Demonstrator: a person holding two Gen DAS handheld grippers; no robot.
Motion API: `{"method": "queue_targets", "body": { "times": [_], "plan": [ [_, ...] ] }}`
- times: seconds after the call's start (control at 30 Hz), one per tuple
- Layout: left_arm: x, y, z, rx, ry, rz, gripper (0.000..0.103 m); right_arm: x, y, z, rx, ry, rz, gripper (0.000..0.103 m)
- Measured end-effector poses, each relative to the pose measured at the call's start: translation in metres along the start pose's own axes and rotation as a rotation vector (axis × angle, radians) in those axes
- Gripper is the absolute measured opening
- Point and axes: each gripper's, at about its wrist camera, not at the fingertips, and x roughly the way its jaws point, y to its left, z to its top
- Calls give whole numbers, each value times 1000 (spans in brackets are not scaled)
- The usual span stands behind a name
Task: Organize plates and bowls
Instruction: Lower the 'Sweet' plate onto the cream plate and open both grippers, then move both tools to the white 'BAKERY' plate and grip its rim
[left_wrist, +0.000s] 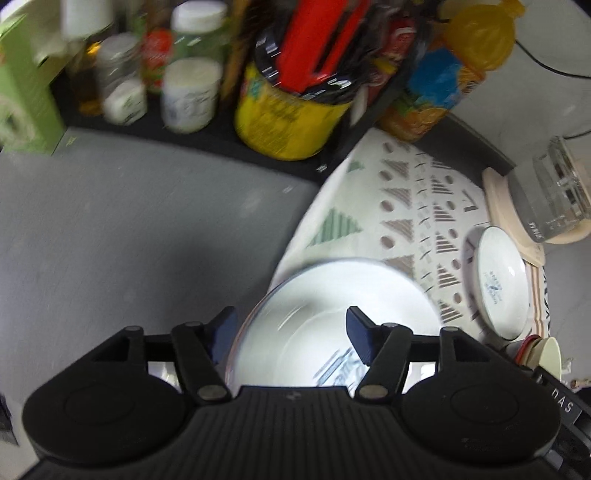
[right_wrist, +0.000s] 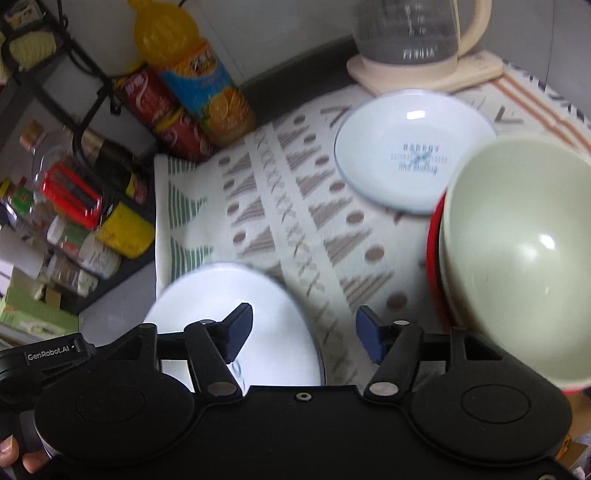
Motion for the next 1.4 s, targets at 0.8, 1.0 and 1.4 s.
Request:
{"method": "queue_targets", "body": {
  "times": [0.8, 1.0, 1.4],
  "plan": [
    [23, -97, 55, 285, 34, -131, 71, -17, -16, 68, 166, -202, -102, 99],
    [33, -115, 52, 265, 48, -135, 80, -22, -33, 78, 175, -201, -104, 103],
    [68, -155, 41, 181, 86, -117, 83, -8, -83, 117, 163, -117, -93, 103]
  ]
}}
